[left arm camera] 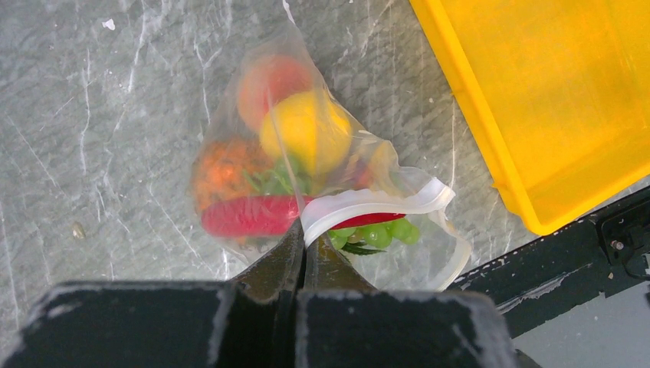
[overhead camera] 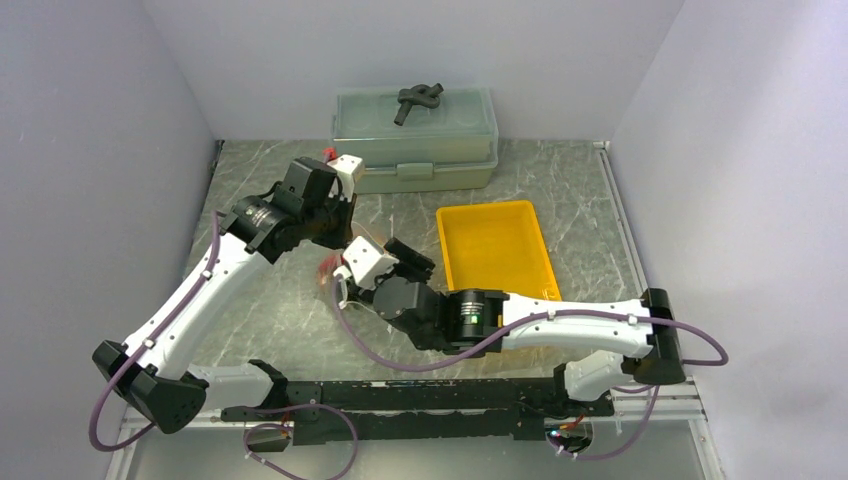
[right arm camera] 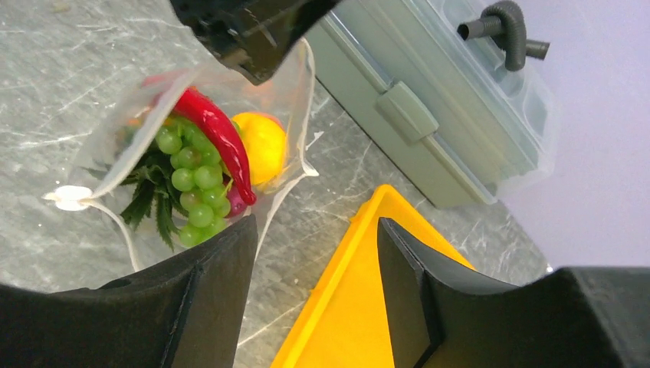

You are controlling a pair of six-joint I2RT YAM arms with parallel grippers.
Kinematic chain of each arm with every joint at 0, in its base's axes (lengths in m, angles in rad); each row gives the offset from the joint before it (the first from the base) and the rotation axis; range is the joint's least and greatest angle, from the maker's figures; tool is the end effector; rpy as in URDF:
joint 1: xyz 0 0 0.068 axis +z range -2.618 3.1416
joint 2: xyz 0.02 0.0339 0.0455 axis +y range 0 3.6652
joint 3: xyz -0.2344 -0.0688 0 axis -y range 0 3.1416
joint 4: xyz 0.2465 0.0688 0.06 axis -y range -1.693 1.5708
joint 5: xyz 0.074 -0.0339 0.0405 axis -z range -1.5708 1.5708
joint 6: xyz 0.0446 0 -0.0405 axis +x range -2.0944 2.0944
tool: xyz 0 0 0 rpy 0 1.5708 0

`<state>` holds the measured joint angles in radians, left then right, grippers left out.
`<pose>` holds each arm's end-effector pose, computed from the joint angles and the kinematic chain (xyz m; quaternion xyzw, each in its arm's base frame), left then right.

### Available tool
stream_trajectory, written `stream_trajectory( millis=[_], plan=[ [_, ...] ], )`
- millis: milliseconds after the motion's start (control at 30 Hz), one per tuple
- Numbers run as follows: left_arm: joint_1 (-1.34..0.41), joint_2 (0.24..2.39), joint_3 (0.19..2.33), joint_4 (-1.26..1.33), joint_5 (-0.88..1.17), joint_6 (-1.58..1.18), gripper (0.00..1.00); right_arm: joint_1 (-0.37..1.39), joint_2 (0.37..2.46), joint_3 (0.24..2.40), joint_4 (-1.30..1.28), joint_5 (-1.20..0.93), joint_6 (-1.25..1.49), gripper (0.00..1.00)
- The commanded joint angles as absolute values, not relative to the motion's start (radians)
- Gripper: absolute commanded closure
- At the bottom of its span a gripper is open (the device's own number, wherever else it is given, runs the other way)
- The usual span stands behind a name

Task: Place the food in the zip-top bag and seal the zipper
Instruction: Place the fake vegetable in the zipper food storage bag, then zip the zipper food storage bag.

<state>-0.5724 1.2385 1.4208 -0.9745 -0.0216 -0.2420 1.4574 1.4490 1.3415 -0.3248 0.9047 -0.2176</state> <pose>0.2177 -0.1391 0.3543 0.1481 0.9132 -0.1411 0.3524 0.0728 0.3291 0.3368 -0.4052 0.6821 -0.0180 0.6085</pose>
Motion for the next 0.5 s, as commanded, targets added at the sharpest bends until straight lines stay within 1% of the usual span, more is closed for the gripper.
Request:
stream_trajectory(
  millis=[0,267,467],
  plan=[
    [-0.568,1.204,1.405,-0.906,0.01,-0.212,1.0,1.432,1.36,1.3,-0.342,0.891,-0.094,0.38],
    [-0.569,1.192,1.397,-0.899,0.053,-0.212,1.0,1.358,1.194,1.217,-0.391,0.73,0.065,0.36],
    [-0.568,1.193,1.413,-0.904,0.082,-0.276,1.0,1.307,1.136,1.192,-0.461,0.663,0.248,0.27]
  ],
)
